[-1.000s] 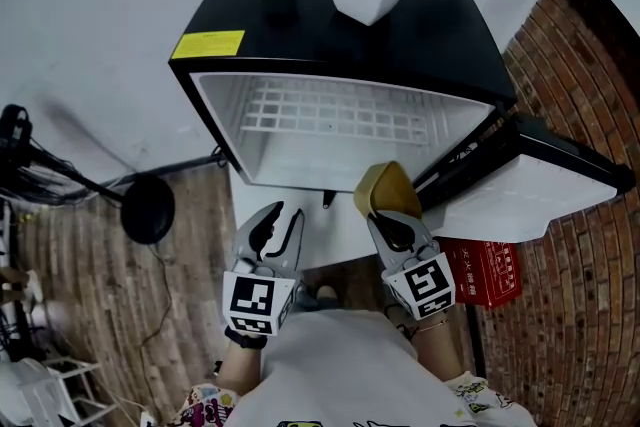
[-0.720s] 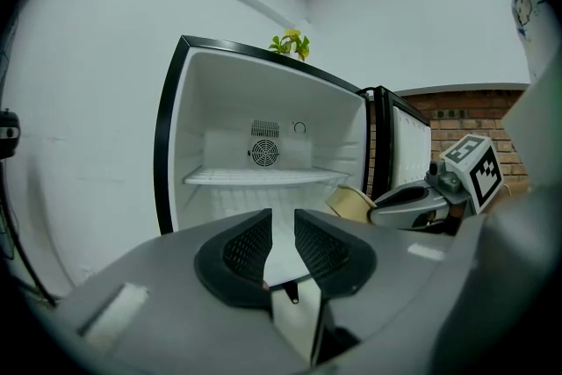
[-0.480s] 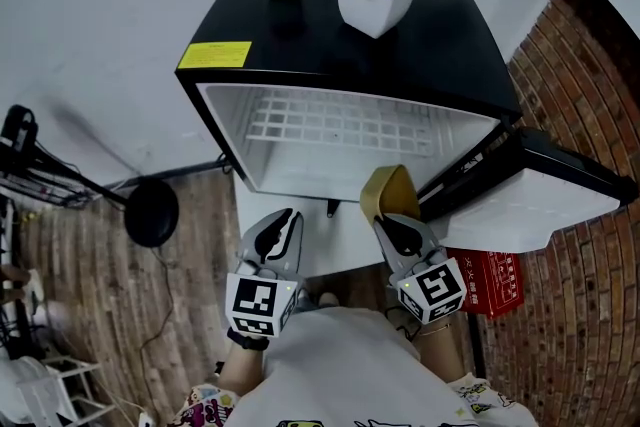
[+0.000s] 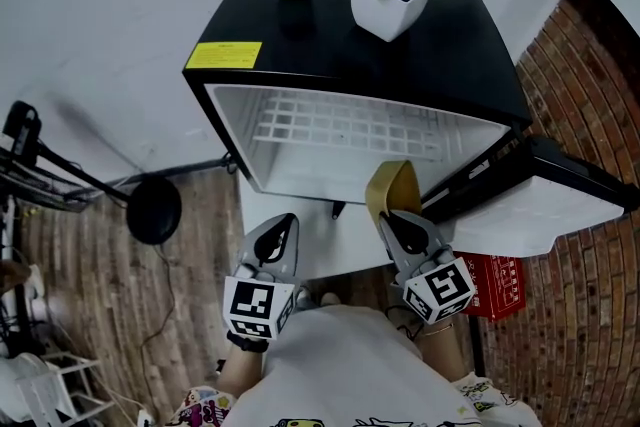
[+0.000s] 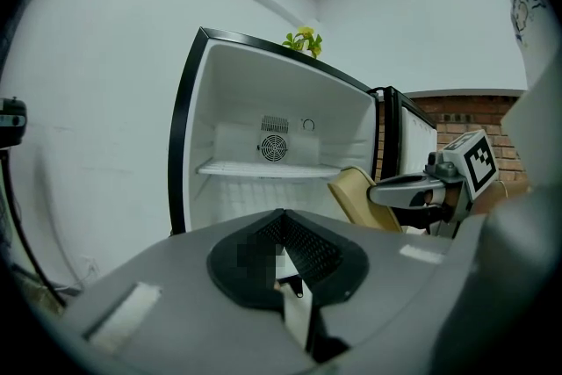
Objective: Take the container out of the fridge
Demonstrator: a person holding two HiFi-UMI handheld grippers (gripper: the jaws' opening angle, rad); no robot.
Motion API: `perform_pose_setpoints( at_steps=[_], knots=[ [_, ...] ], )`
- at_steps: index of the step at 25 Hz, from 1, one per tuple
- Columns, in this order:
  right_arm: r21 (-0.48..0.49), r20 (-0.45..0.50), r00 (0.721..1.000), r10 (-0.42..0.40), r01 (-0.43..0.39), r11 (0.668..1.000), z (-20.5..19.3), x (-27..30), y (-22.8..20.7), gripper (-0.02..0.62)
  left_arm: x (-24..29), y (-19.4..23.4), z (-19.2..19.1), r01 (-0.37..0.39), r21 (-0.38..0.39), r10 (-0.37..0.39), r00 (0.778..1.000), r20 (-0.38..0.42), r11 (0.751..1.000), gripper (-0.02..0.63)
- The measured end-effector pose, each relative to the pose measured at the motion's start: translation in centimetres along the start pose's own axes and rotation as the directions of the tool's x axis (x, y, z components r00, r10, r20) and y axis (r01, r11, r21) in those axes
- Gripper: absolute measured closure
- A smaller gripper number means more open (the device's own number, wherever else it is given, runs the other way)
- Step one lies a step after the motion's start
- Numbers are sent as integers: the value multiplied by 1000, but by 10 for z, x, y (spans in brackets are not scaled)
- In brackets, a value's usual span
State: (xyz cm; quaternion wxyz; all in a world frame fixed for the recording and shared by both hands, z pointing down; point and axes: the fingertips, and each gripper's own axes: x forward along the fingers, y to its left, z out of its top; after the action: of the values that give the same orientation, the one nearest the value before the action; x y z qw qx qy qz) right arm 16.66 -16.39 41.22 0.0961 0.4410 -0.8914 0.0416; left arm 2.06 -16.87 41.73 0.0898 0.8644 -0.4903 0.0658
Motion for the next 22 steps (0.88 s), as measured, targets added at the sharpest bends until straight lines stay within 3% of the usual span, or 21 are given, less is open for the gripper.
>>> perform_pose_setpoints(
  at_steps=[22],
  knots=[
    [2, -3, 1000, -9, 9, 1000, -1, 3, 4, 580, -5, 12, -4, -15, -14, 15, 1000, -4, 1000, 594]
  ],
)
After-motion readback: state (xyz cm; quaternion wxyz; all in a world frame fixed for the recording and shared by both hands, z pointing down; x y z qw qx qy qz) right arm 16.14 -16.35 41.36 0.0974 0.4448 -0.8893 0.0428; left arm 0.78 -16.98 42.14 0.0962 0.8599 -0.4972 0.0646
